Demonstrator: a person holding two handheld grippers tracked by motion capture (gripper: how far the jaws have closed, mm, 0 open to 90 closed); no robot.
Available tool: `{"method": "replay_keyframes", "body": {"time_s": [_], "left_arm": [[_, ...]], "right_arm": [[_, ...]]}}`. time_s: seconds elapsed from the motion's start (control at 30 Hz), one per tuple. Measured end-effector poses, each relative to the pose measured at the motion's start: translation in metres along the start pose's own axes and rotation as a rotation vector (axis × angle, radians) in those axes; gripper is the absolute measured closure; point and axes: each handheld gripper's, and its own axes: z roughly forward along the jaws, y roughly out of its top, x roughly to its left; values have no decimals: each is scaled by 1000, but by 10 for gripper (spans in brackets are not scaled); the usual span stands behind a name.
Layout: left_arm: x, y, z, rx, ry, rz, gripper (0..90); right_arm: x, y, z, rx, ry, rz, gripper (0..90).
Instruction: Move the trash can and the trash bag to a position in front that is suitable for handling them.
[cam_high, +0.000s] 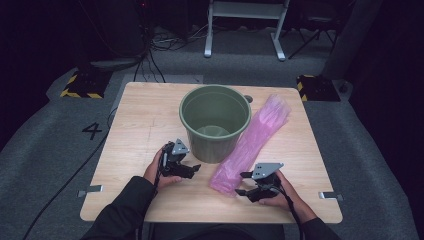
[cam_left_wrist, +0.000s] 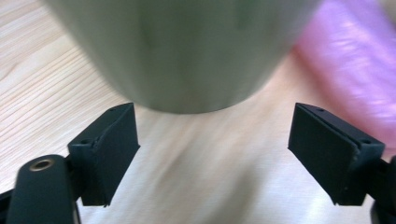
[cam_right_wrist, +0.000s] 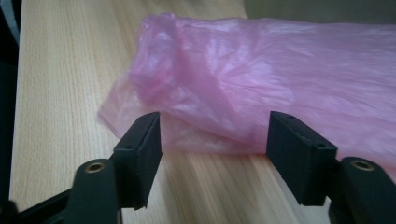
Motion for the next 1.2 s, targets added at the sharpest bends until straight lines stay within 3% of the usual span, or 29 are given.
{"method": "replay_keyframes", "body": {"time_s": [0.1,0.13,0.17,0.23,0.4,0.53,0.6,0.67,0.77,0.8,0.83,1.0,1.1,1.2], "left_arm": [[-14,5,-4,-26,-47,22,162],[-18,7,-5,-33,-61,33,162],[-23,8,-6,-41,-77,42,162],[-33,11,-7,-47,-103,58,162],[-53,14,1,-32,-169,79,160],[-57,13,12,-1,-187,83,163],[-55,11,18,14,-200,67,200],[-55,9,23,36,-180,72,221],[-54,7,28,53,-167,100,332],[-54,8,29,56,-170,102,443],[-53,7,30,57,-178,105,443],[-52,4,29,87,-171,174,694],[-47,2,26,98,-165,199,739],[-39,-2,21,103,-169,199,749]], "right_arm": [[-2,-8,-17,-23,-23,13,332],[-5,-14,-29,-20,-65,25,323],[-5,-14,-29,-20,-65,25,323],[-11,-21,-43,-28,-112,47,317],[-35,-38,-73,-84,-241,157,316],[-54,-55,-88,-100,-341,240,322],[-59,-60,-91,-106,-354,270,323],[-62,-64,-92,-108,-370,287,323],[-65,-66,-93,-100,-394,289,322],[-66,-67,-92,-99,-399,295,321],[-66,-67,-92,-99,-399,295,321],[-66,-67,-92,-102,-399,293,310],[-65,-66,-93,-112,-389,286,295],[-63,-62,-93,-116,-396,271,285]]}}
